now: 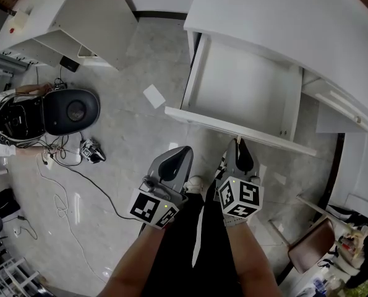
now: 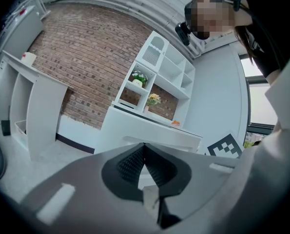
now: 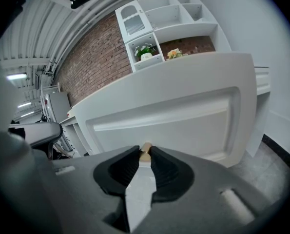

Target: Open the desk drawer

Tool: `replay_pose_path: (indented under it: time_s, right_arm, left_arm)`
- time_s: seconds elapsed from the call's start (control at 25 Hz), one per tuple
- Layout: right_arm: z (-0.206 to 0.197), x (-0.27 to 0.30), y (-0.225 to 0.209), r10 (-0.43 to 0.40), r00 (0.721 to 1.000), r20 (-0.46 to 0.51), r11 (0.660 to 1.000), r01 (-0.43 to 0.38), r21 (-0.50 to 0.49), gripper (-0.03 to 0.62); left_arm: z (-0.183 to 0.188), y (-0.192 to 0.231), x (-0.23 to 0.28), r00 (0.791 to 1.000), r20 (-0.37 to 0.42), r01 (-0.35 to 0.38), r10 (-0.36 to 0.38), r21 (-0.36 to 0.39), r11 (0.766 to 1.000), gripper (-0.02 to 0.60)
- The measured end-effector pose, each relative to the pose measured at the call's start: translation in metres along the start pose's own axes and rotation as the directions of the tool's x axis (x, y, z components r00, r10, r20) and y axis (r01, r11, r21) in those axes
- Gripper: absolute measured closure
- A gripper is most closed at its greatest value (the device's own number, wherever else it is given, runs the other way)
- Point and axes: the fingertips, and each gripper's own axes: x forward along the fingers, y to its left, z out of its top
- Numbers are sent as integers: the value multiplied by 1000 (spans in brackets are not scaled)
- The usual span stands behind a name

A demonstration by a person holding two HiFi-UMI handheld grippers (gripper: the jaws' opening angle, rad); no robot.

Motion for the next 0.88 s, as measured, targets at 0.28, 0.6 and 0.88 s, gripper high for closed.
replay_pose_path:
  time_s: [0.28, 0.6, 0.88]
  right_arm:
    - [-3, -3, 3, -6, 1000, -2, 1000, 6, 3, 523]
    - [-12, -17, 6, 4, 1000, -10, 1000, -4, -13, 523]
    - [-21, -33, 13, 30, 999, -30, 999, -32, -41, 522]
  left_arm:
    - [0, 1, -4, 1000, 8, 2, -2, -4, 1000, 583]
    - [-1, -3, -11, 1000, 11, 2, -2, 0, 1000, 583]
    - [2, -4, -14, 1000, 13, 4, -4, 2, 1000, 583]
